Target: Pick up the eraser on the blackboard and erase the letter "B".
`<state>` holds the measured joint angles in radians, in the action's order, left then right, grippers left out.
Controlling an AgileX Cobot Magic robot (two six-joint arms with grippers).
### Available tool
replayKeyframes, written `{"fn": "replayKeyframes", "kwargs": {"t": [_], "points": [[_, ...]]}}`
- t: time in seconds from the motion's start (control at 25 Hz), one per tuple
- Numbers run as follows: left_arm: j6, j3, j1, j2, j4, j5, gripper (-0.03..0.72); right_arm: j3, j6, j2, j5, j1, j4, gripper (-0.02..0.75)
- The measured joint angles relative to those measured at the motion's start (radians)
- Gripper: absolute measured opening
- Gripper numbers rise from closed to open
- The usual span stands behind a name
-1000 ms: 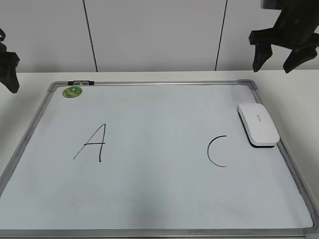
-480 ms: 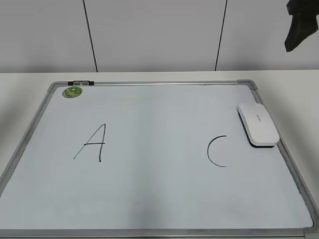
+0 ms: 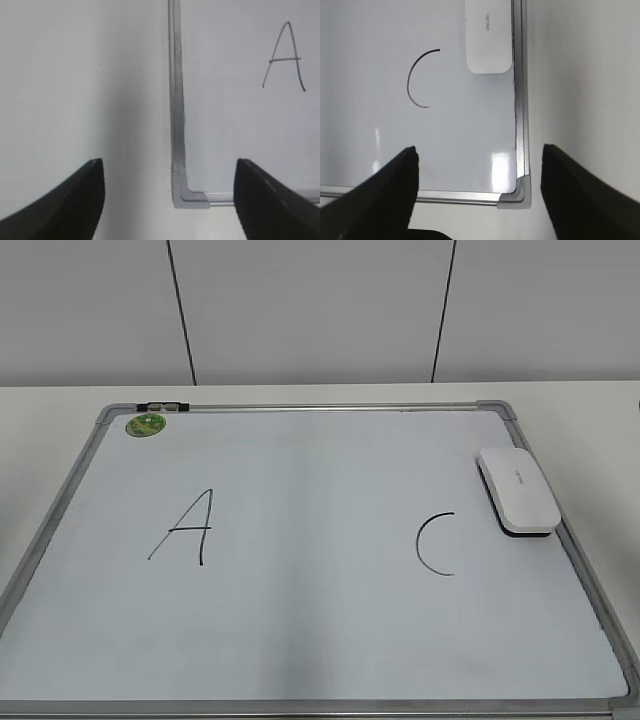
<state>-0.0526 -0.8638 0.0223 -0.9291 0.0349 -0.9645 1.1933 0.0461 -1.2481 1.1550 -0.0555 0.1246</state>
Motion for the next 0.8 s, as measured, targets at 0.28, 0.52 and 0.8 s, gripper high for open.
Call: {"fn": "replayKeyframes", "kwargs": {"t": [0.28,0.52,0.8], "points": [[0.0,0.169,0.091,0.321,0.003,-0.008,0.59,-0.293,-0.1,0.403,-0.102,0.0,0.069,0.564],[0.0,0.246,0.118,0.537,0.008,-0.056,0.59,-0.477,-0.112,0.668,-0.104,0.0,0.089,0.563],[0.0,0.343,0.166,0.634,0.014,-0.133,0.59,-0.58,-0.114,0.887,0.0,0.0,0.065,0.563]]}}
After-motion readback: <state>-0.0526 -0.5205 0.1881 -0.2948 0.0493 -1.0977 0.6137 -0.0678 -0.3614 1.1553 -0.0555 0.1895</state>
